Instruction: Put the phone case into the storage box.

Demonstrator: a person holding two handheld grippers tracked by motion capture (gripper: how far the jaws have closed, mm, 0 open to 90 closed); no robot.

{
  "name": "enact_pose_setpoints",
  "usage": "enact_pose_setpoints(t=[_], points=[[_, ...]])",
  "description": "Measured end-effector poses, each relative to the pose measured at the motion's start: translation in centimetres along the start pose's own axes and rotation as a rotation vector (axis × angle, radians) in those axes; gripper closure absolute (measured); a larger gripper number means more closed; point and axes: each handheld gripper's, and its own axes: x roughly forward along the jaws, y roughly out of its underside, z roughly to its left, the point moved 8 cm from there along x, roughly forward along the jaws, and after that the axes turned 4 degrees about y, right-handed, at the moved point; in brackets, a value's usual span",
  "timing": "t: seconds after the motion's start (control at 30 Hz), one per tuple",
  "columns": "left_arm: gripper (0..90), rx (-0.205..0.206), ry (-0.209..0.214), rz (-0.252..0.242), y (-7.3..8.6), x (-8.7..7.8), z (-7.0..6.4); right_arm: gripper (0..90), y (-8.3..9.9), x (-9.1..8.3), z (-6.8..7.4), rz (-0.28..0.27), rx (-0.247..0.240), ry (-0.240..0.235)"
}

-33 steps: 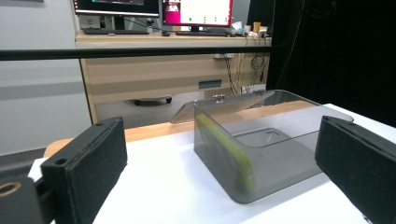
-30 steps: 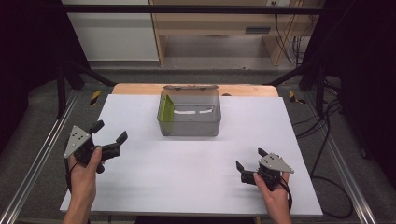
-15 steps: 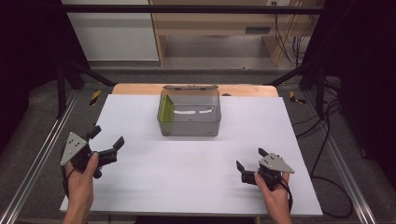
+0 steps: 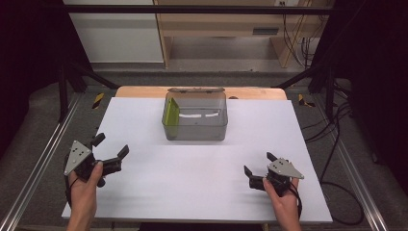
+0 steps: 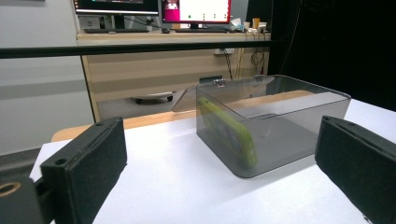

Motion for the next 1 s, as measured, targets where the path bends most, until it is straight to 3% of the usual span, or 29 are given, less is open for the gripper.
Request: enact_pose_setpoints(t=[1.0], points=[[2.1,0.018,0.038,0.015,2.1,0.5,-0.9,4.4,-0.2,-0.6,-1.3,-0.042,0.016,-0.008]])
